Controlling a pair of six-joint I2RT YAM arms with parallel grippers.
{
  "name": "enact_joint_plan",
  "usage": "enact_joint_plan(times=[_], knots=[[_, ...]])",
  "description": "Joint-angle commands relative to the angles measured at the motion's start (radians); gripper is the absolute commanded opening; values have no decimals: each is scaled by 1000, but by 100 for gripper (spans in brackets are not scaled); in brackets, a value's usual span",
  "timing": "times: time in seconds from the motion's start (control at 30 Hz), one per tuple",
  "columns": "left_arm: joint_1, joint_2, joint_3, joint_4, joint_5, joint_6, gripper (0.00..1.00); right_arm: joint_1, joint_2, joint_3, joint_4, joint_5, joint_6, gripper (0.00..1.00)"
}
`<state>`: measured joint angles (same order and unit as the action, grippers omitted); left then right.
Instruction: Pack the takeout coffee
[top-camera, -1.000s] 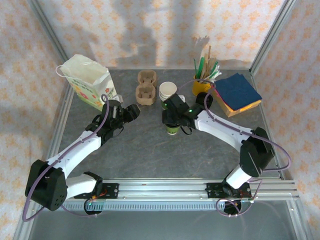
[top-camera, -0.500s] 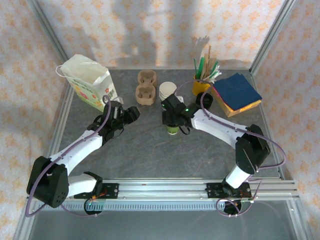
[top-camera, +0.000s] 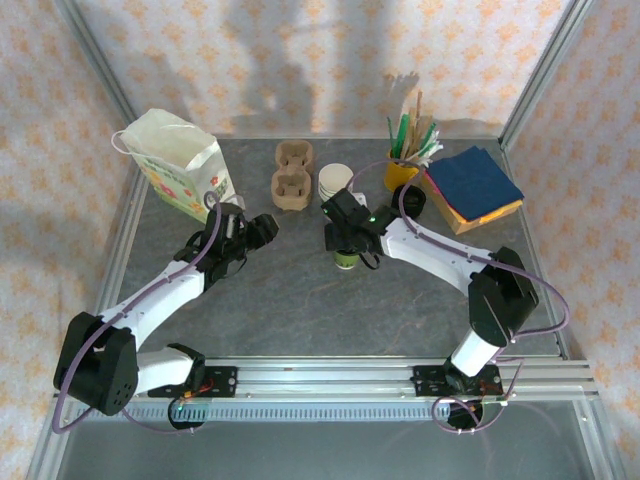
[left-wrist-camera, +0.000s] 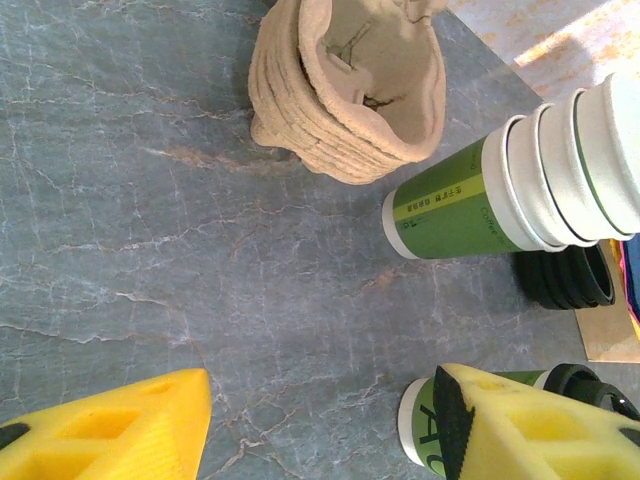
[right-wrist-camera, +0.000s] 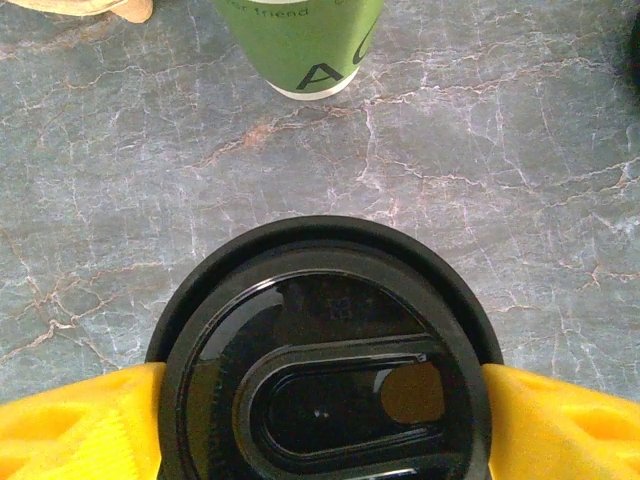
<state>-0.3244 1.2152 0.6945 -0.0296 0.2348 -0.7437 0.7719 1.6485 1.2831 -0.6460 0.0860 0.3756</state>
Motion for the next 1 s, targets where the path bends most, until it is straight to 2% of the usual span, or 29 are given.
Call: enact_joint_plan(times=[0.0, 0.37, 0.53, 0.8, 0.97], knots=[[12, -6, -14, 28, 0, -14, 63, 5, 22, 15, -53, -12, -10, 75], [18, -8, -17, 19, 1, -13, 63, -26, -10, 8, -98, 73, -32, 72], [20, -11, -18, 19, 3, -14, 63, -114, -76, -51, -92, 77, -50, 72], [22, -12, -22, 23, 9, -16, 63, -327, -193, -166, -56, 97, -114, 71], [22, -8, -37, 46, 27, -32, 63, -451, -226, -219, -11, 67, -140, 71]])
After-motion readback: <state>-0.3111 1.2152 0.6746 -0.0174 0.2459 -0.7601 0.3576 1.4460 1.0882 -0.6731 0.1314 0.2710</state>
